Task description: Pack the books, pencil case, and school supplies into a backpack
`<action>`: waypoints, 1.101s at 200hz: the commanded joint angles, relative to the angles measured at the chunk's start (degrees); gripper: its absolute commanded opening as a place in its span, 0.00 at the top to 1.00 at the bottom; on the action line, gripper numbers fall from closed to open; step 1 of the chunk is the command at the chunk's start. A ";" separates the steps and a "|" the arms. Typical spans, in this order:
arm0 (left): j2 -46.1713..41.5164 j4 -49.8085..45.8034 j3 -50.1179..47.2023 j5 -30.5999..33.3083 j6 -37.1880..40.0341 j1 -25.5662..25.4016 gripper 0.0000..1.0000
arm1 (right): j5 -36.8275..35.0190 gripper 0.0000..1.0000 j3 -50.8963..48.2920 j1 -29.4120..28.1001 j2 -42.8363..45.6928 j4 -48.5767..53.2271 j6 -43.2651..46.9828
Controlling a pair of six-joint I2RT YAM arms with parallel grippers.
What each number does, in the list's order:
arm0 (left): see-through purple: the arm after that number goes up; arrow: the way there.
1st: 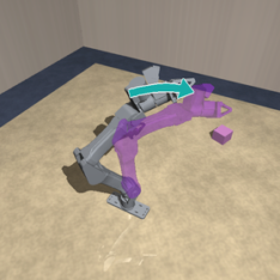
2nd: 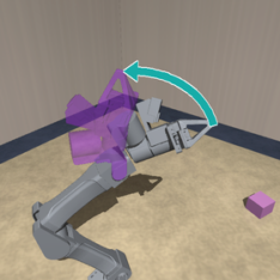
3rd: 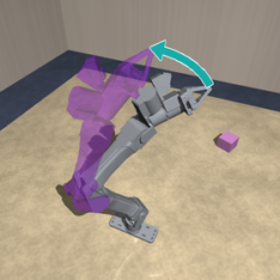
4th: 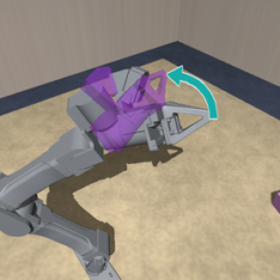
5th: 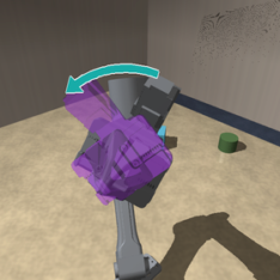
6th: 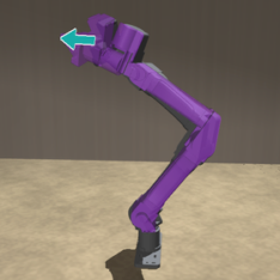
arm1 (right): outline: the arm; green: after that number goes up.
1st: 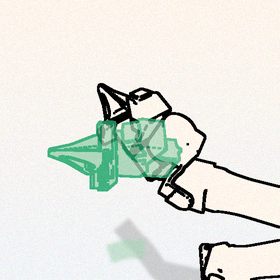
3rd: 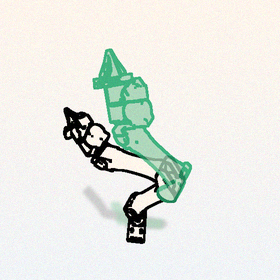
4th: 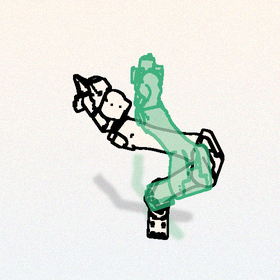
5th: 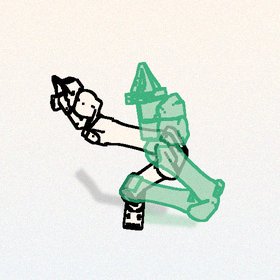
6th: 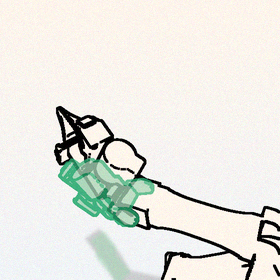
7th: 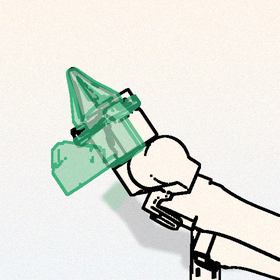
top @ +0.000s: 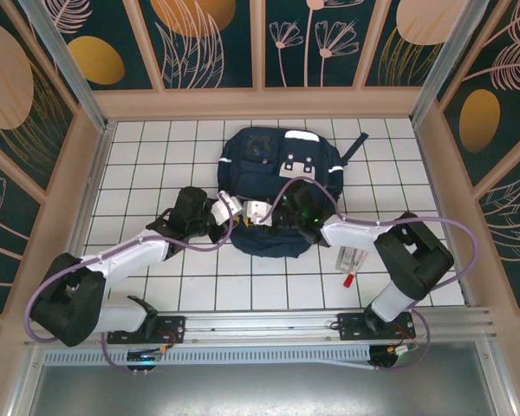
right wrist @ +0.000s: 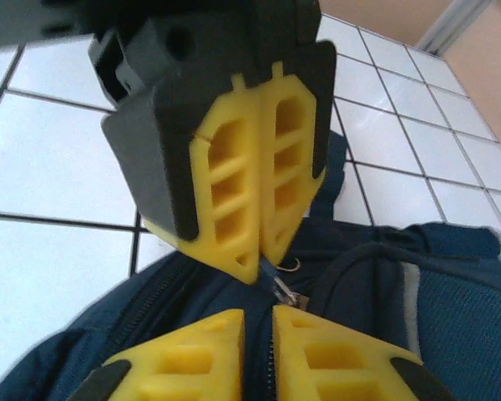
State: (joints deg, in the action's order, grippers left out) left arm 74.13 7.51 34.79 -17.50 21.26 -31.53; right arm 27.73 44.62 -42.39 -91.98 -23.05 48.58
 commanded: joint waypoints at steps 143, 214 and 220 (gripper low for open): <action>5.04 1.18 10.14 -14.32 -6.71 17.48 1.00 | -0.03 0.24 -0.46 -1.28 8.37 -12.54 -20.91; -4.41 9.40 -0.61 -15.00 -16.22 11.49 1.00 | -8.80 0.22 0.76 -3.71 -7.37 -19.13 -17.34; -4.40 8.37 -0.24 -14.51 -15.54 11.49 1.00 | -8.72 0.25 -0.08 -3.51 -6.64 -16.69 -14.81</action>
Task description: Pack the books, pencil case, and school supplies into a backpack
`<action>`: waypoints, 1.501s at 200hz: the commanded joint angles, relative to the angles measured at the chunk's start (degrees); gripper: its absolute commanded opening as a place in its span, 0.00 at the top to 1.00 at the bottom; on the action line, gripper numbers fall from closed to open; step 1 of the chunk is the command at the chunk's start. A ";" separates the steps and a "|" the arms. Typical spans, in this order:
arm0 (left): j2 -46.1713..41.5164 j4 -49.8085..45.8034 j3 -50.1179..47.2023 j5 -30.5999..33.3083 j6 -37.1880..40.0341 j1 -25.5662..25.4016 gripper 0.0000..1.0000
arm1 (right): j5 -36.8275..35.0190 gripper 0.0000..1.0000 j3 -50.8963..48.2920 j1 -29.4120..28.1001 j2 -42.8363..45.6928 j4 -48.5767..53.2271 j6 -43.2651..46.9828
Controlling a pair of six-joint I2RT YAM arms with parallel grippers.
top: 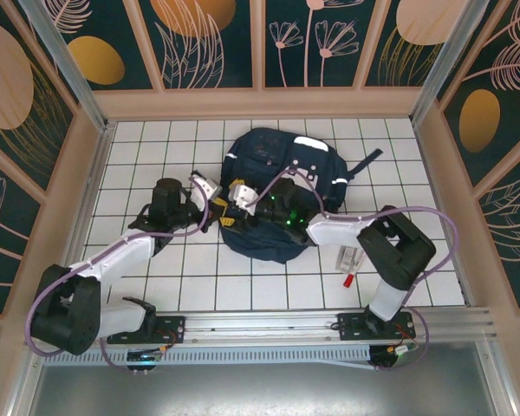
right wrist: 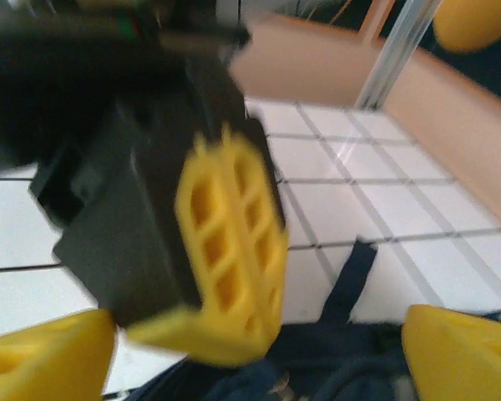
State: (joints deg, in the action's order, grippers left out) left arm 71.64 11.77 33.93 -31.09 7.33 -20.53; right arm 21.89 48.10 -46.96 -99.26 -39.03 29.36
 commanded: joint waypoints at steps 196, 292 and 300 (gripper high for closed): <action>24.98 3.61 21.13 5.96 6.36 5.00 0.94 | 10.63 1.00 -1.76 3.65 13.04 27.00 23.72; 2.95 -6.99 4.22 -2.25 41.86 -6.44 0.37 | -32.08 0.01 -14.20 14.39 40.07 12.15 -32.41; 4.23 -7.04 4.46 0.20 43.72 -8.02 0.37 | -39.57 0.01 -12.90 15.23 41.58 18.87 -41.26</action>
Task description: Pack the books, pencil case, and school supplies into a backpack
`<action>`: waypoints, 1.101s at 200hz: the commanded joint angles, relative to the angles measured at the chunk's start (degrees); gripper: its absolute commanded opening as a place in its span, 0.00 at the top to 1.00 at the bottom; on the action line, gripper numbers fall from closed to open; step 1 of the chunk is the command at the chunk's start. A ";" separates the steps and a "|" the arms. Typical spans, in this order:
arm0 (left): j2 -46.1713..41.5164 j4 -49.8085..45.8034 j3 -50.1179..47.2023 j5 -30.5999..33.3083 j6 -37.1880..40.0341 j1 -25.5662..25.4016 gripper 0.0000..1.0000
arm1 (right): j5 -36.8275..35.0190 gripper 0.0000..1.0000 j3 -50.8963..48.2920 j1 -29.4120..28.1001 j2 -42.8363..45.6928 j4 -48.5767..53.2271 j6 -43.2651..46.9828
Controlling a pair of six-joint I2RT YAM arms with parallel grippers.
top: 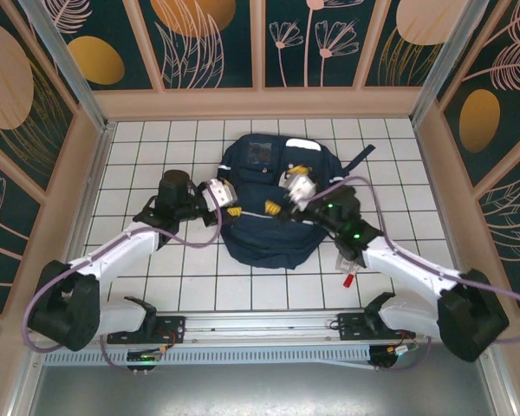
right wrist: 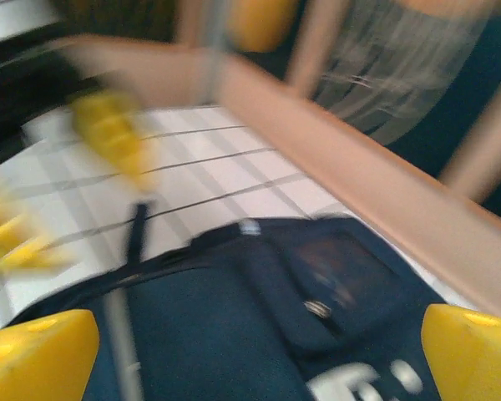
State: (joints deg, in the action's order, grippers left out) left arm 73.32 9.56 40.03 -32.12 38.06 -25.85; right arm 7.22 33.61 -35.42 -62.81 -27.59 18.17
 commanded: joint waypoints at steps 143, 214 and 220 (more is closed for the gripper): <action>15.54 -19.75 13.62 7.73 24.40 -6.14 0.83 | -17.97 0.07 11.27 17.21 6.27 54.97 -47.48; 10.26 -18.62 6.41 8.68 26.80 -8.55 0.40 | 18.93 0.31 4.20 18.09 -1.11 46.80 -53.28; 10.83 -18.72 6.41 8.91 26.59 -8.59 0.39 | 19.69 0.30 3.86 17.35 -2.19 45.51 -53.98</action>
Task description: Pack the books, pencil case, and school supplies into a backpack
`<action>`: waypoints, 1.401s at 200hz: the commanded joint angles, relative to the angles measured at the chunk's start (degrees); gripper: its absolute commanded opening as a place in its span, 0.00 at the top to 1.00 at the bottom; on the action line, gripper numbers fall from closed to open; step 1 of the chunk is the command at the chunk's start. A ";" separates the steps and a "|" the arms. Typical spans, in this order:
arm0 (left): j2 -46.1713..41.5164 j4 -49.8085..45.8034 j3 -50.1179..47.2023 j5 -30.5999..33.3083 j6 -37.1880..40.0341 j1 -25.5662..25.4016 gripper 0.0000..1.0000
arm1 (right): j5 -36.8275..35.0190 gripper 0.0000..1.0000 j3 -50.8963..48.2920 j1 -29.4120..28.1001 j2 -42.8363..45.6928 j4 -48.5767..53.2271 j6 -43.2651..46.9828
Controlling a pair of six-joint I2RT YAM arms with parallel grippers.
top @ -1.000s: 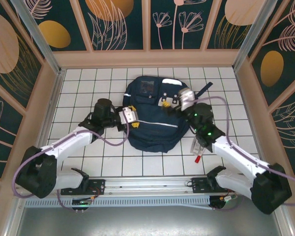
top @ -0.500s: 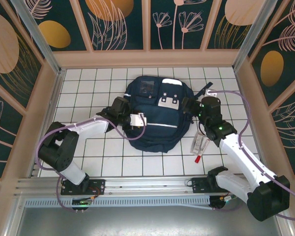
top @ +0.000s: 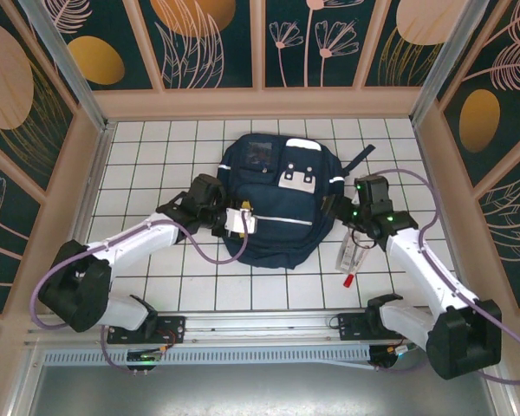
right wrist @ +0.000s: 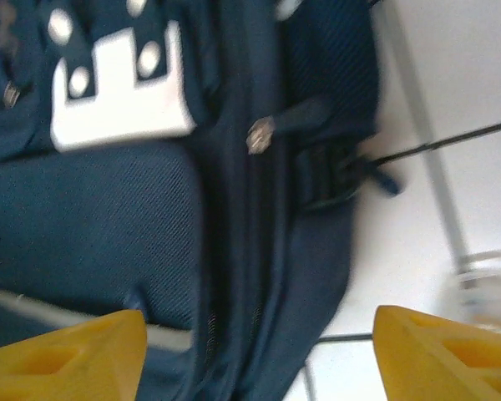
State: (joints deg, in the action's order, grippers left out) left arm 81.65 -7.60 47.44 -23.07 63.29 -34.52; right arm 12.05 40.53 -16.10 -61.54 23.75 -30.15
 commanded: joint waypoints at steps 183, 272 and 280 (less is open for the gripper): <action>6.54 9.22 2.29 5.80 -10.20 0.07 0.56 | 27.09 1.00 9.56 -4.07 -15.15 -9.05 -11.26; 7.77 3.55 14.58 12.83 -35.55 0.10 1.00 | 11.27 0.42 10.23 4.42 -11.94 0.08 -4.25; 7.37 2.90 15.66 14.24 -39.88 0.12 1.00 | 8.69 0.40 8.95 5.81 -10.25 2.13 -4.21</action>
State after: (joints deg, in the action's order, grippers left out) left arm 89.73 -3.29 58.37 -12.34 38.57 -34.83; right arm 30.72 51.20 -12.91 -76.77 19.27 -36.45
